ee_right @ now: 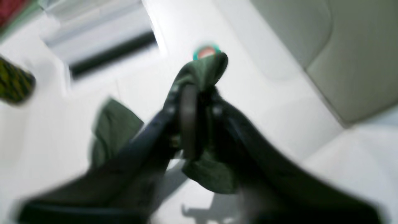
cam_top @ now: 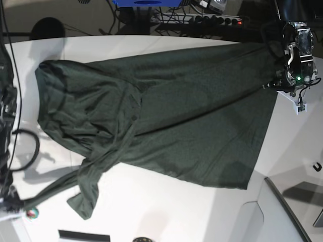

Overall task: Layout the t-shirt on the table in an organized manner, then fold the t-shirt properly
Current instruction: 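Pull the shirt edge with the right gripper along the table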

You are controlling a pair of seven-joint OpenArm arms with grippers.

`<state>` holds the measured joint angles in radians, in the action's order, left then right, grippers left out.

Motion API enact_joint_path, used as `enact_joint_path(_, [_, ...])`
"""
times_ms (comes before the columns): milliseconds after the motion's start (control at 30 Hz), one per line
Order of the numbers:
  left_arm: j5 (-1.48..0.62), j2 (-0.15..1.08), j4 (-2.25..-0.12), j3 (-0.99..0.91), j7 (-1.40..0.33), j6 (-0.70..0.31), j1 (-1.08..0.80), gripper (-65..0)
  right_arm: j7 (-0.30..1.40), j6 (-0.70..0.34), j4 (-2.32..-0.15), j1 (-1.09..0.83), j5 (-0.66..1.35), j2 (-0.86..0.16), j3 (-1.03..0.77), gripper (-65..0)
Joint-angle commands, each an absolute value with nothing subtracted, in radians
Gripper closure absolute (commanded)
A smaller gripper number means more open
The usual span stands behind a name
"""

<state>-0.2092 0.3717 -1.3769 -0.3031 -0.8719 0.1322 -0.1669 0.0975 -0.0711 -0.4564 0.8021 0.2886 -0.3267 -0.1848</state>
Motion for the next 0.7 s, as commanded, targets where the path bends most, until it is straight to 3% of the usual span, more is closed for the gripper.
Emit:
enact_joint_path(0, [-0.199,0.392,-1.392,-0.305,-0.863,0.14,-0.159,0.0,0.074,-0.077,-0.469,0.852,0.292,-0.337,-0.185,-21.2])
enact_joint_path(100, [-0.199,0.384,-1.399,-0.303,-0.863,0.14,-0.159,0.0,0.157,-0.077,-0.473,0.86,0.292,-0.335,-0.185,-49.2])
enact_joint_path(133, [-0.199,0.377,-1.4,-0.305,-0.863,0.14,-0.159,0.0,0.176,-0.077,-0.473,0.857,0.292,-0.337,-0.185,-50.4])
enact_joint_path(300, [-0.194,0.372,-1.4,-0.303,-0.863,0.14,-0.162,0.0,0.189,-0.079,-0.581,0.705,0.294,-0.357,-0.185,-42.0])
enact_joint_path(500, [-0.197,0.371,-1.402,-0.303,-0.863,0.14,-0.157,0.0,0.349,-0.079,-0.957,0.4,0.294,-0.338,-0.185,-42.0])
enact_joint_path(667, [-0.196,0.355,-1.402,-0.303,-0.863,0.14,-0.142,0.0,0.427,-0.079,-1.098,0.26,0.295,-0.318,-0.186,-42.0])
